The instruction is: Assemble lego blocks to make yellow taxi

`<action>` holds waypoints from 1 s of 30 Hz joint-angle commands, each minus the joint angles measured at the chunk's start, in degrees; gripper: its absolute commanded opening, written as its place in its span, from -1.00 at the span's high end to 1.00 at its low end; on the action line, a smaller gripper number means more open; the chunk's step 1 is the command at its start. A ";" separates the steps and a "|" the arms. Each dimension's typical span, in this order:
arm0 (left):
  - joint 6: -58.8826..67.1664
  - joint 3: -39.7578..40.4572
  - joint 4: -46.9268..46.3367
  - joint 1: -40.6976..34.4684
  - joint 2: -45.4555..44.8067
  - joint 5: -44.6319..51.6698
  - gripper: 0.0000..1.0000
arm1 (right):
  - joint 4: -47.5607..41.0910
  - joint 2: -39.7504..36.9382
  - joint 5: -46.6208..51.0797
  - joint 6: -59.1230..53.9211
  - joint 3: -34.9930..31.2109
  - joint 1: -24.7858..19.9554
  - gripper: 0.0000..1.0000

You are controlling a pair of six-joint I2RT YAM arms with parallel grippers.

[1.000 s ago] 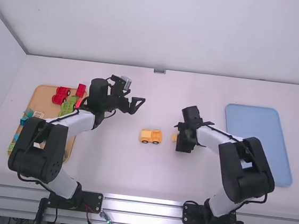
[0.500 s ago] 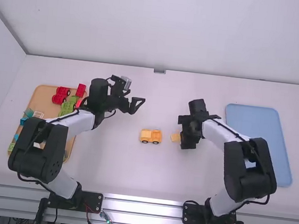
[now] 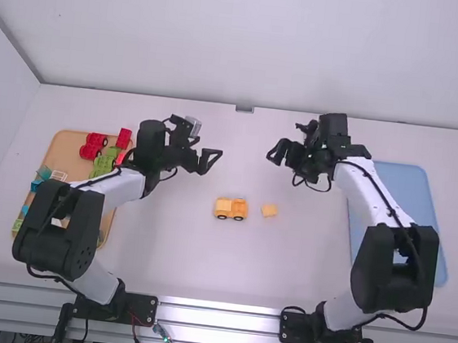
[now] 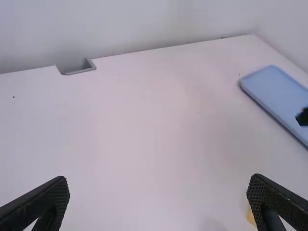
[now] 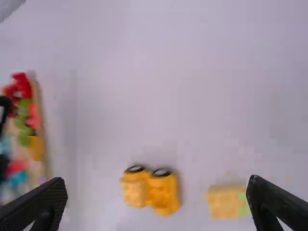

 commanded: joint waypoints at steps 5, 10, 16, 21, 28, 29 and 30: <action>0.24 1.16 1.03 0.48 0.24 -1.46 -0.98 | 8.72 -0.68 37.20 -34.16 0.17 0.04 -0.97; 0.20 1.16 -0.04 0.57 0.24 -2.34 -0.98 | 19.93 -0.68 26.88 -36.61 0.17 0.28 -0.98; 2.36 1.16 -1.44 0.59 0.24 -1.81 -0.98 | 18.23 -0.68 1.64 -61.16 0.28 1.46 -0.98; 22.27 1.16 -3.48 0.57 0.24 10.91 -0.97 | 2.69 -0.74 -20.41 -82.97 0.28 -0.96 -0.98; 49.72 1.16 -12.35 -0.20 0.68 26.23 -0.98 | -19.82 -0.70 -38.82 -123.47 -4.70 -9.38 -0.97; 51.65 1.16 -13.11 -0.22 0.90 27.41 -0.98 | -18.71 -0.70 -39.36 -123.93 -5.97 -9.90 -0.98; 53.31 1.16 -13.70 -0.22 1.36 28.81 -0.98 | -16.11 -0.70 -39.78 -123.58 -8.02 -10.51 -0.97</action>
